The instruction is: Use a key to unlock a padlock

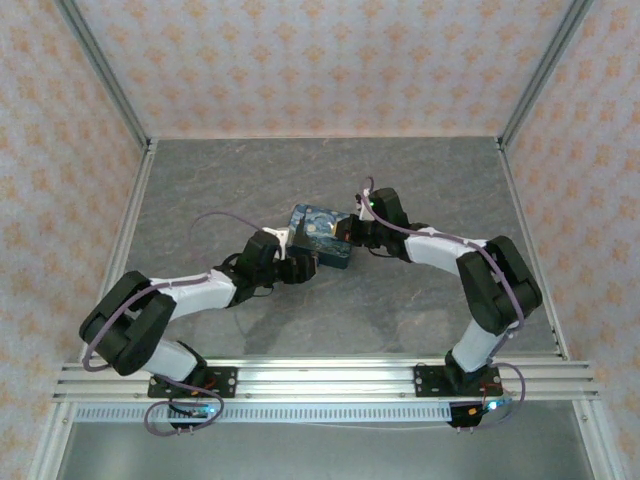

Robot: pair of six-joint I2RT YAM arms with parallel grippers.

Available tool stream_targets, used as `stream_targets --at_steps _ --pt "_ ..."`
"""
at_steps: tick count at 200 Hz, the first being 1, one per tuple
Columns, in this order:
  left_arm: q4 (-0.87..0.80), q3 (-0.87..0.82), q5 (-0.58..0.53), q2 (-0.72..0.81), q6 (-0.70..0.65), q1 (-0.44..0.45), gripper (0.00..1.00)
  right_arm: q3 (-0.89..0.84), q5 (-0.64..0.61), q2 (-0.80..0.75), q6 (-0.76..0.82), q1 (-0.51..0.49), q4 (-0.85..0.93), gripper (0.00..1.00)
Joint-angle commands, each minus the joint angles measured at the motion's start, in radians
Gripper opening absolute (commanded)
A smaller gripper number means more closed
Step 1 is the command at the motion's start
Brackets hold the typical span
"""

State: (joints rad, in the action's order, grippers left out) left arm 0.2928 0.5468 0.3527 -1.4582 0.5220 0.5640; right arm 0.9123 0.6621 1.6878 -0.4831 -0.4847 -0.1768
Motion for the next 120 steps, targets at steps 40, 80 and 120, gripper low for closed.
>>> stream_targets --at_steps 40,80,120 --pt "0.063 0.013 -0.082 -0.041 -0.094 0.043 0.72 -0.034 -0.043 0.027 0.019 -0.026 0.023 0.00" --pt "0.078 0.038 -0.100 -0.093 -0.131 0.059 0.66 -0.029 -0.053 0.027 0.030 -0.034 0.038 0.00" --pt "0.115 0.054 -0.138 -0.148 -0.149 0.066 0.66 -0.030 -0.061 0.026 0.037 -0.038 0.050 0.00"
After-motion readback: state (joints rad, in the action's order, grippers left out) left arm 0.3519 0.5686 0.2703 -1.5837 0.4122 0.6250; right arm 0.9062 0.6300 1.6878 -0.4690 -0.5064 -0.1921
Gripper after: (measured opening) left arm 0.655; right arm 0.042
